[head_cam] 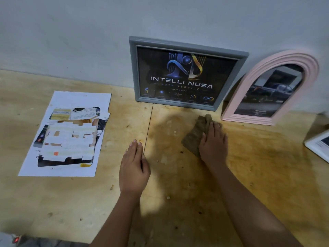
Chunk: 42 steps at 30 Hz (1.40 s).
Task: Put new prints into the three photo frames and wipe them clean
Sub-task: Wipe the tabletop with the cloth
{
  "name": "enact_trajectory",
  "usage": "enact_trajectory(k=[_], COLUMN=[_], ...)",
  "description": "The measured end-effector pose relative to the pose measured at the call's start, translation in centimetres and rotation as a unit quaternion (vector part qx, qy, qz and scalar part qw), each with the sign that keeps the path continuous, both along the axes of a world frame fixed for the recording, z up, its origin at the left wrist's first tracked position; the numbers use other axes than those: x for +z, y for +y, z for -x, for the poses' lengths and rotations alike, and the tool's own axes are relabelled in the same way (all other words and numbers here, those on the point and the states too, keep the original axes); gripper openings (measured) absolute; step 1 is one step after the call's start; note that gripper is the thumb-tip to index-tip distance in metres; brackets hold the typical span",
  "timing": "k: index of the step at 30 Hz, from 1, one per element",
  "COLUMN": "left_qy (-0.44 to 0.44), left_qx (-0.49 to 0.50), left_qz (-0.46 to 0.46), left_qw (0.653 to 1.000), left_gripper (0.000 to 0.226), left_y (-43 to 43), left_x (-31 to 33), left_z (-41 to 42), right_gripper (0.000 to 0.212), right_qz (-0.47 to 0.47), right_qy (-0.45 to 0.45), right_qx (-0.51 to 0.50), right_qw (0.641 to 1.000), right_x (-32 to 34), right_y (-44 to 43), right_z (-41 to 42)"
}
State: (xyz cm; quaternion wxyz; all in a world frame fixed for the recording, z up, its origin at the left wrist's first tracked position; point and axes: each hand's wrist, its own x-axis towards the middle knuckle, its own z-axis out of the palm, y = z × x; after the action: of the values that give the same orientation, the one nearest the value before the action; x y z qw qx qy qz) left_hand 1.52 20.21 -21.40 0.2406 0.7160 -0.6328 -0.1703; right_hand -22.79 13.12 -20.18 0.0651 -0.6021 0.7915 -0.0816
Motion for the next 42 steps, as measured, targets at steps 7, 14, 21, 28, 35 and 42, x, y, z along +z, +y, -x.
enact_trajectory(k=[7,14,21,28,35,42], left_qy=[-0.08,-0.124,-0.087,0.153,0.344,0.454], left_qx=[-0.033,-0.074,-0.113,-0.139,-0.102,-0.16], left_qz=[-0.014,-0.062,-0.07,-0.09,-0.273,-0.289], left_qw=[0.996,0.988,0.987,0.974,0.892,0.827], left_gripper=[0.055,0.062,0.067,0.039,0.04,0.023], left_y=[0.0,2.9,5.7,6.2,3.6,2.1], left_x=[0.0,0.3,1.2,4.5,5.2,8.8], left_z=[0.5,3.3,4.8,8.6,10.0,10.0], right_gripper=[0.05,0.049,0.05,0.07,0.041,0.035], right_qz=[0.024,0.066,0.032,-0.065,-0.109,-0.077], right_qy=[-0.026,-0.136,-0.249,-0.295,-0.436,-0.372], right_qx=[-0.047,0.02,0.183,-0.022,-0.036,0.044], right_qw=[0.998,0.988,0.951,0.953,0.893,0.924], right_x=[-0.4,-0.7,0.6,2.8,5.1,7.9], right_y=[5.7,11.9,16.9,17.1,15.8,13.7], right_z=[3.8,2.1,1.0,1.4,2.3,3.3])
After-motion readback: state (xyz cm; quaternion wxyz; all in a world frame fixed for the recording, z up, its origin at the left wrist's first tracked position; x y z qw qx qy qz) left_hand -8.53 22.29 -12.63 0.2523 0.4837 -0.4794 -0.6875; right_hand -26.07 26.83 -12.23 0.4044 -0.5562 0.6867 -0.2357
